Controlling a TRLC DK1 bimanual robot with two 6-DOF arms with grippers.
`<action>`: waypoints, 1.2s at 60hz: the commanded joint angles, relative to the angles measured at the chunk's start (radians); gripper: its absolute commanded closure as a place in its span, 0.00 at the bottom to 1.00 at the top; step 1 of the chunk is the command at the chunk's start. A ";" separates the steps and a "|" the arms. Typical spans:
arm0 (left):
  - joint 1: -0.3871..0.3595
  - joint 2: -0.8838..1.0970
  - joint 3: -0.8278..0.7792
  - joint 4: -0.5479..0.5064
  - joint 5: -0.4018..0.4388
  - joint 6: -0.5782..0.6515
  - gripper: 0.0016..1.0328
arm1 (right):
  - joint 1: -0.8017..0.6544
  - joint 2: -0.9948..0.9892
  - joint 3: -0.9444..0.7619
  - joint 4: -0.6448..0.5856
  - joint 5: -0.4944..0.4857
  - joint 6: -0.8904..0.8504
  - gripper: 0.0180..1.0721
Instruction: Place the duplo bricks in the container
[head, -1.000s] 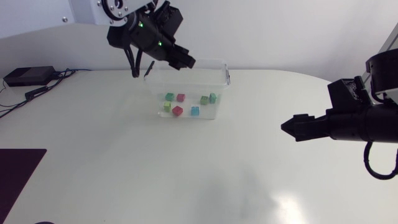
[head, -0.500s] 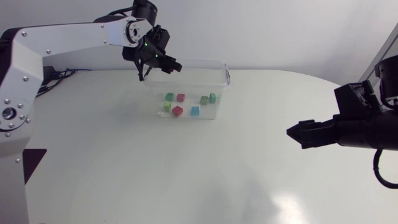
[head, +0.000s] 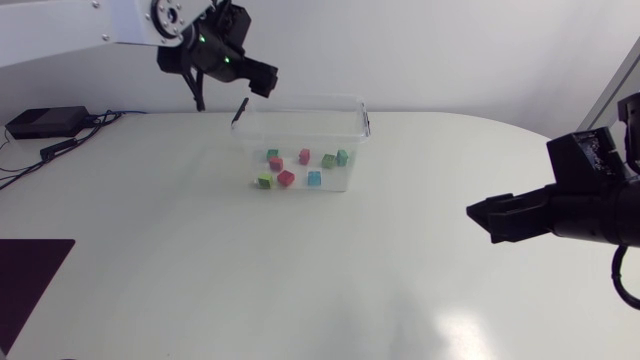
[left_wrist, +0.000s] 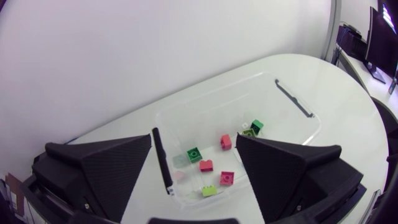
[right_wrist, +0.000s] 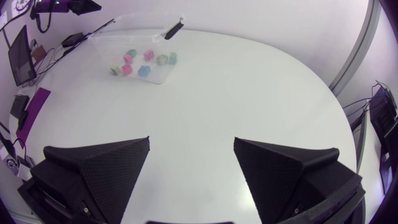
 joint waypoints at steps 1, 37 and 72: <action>0.002 -0.092 -0.053 0.010 -0.025 -0.024 0.04 | 0.015 -0.017 -0.010 -0.014 0.025 -0.010 0.06; 0.054 -0.678 -0.602 0.217 -0.188 0.005 0.04 | 0.064 -0.208 -0.062 0.024 0.232 0.008 0.06; 0.100 -1.113 -1.021 0.368 -0.277 0.115 0.04 | 0.052 -0.444 -0.149 0.087 0.295 -0.003 0.06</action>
